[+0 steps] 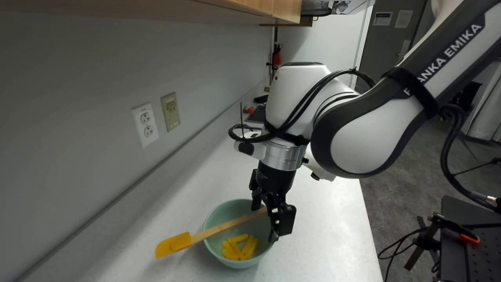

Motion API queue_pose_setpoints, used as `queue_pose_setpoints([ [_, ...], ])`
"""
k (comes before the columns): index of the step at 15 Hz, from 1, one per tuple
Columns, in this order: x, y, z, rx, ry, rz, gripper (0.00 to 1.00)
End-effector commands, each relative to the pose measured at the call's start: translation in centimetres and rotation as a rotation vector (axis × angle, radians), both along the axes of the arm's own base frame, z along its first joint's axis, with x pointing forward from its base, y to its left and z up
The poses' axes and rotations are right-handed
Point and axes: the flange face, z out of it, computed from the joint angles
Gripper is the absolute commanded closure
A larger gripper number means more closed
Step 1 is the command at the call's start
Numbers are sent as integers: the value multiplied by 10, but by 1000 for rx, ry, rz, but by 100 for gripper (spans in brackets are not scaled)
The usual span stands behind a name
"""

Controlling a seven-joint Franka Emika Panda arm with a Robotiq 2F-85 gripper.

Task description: Use the ladle to stir in the bowl

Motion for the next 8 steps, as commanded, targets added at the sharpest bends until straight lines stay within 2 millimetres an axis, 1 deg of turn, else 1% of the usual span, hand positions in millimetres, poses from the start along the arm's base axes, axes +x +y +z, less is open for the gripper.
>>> queue_pose_setpoints([
  [1, 13, -3, -7, -19, 22, 19, 3],
  [3, 15, -4, -9, -23, 31, 18, 4],
  [5, 17, -6, -9, -24, 38, 15, 9],
  [8, 20, -6, -7, -21, 43, 13, 12],
])
